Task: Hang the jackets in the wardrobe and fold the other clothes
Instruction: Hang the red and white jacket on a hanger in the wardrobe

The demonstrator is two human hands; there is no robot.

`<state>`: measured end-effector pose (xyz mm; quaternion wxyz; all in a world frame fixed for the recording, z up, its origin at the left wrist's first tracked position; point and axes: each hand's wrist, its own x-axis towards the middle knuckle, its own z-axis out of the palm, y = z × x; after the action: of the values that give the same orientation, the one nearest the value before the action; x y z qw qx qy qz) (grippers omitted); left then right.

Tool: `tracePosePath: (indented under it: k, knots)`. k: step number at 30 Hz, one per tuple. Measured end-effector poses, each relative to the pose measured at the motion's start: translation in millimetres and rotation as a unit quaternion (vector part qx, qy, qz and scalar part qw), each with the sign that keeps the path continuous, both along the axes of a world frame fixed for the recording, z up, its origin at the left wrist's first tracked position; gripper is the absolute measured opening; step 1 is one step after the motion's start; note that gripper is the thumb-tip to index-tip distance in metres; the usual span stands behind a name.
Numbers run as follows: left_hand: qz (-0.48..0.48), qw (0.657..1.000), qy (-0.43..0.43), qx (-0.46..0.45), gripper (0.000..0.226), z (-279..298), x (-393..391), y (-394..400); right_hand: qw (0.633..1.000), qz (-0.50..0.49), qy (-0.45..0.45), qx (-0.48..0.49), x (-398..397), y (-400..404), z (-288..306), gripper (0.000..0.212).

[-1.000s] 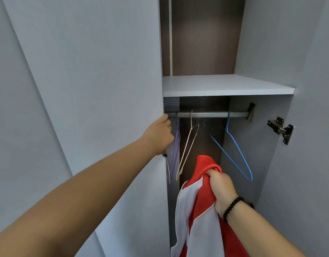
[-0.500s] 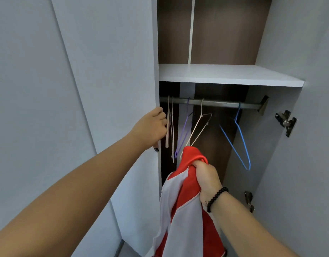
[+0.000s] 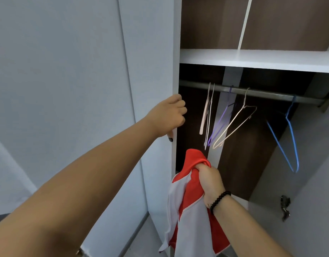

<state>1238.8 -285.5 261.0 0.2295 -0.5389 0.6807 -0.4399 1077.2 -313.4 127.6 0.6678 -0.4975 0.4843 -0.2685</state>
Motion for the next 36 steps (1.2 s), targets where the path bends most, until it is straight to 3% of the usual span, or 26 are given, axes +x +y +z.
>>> tracePosePath:
  k: [6, 9, 12, 15, 19, 28, 32, 36]
  knots:
    - [-0.025, 0.999, 0.028, -0.006, 0.018, -1.1, 11.2, 25.3, 0.999, 0.019, 0.002, -0.046, 12.8, 17.7, 16.4, 0.021]
    - [-0.038, 0.998, 0.041, -0.003, 0.02, -0.4, 16.0, 34.7, 0.978, 0.053, 0.065, -0.192, 27.9, 25.8, 16.3, 0.014]
    - [-0.07, 0.996, 0.048, 0.0, 0.02, -3.4, 27.1, 44.3, 0.937, 0.109, 0.149, -0.298, 51.3, 36.0, 10.3, 0.051]
    - [-0.105, 0.993, 0.051, -0.005, 0.019, -8.0, 44.0, 53.2, 0.927, 0.121, 0.171, -0.31, 81.3, 49.8, -0.1, 0.057]
    - [-0.135, 0.989, 0.062, 0.001, 0.03, -10.7, 65.6, 68.8, 0.914, 0.059, 0.194, -0.351, 112.1, 70.1, -10.2, 0.016]
    - [-0.192, 0.979, 0.072, -0.001, 0.031, -13.0, 110.1, 114.1, 0.906, 0.018, 0.201, -0.372, 157.7, 117.6, -27.4, 0.026]
    - [-0.199, 0.977, 0.071, -0.003, 0.03, -15.0, 133.4, 135.4, 0.91, 0.023, 0.192, -0.366, 182.4, 139.2, -35.2, 0.014]
    - [-0.209, 0.976, 0.05, -0.017, 0.025, -18.2, 161.5, 155.0, 0.906, 0.018, 0.194, -0.375, 207.8, 156.4, -37.6, 0.018]
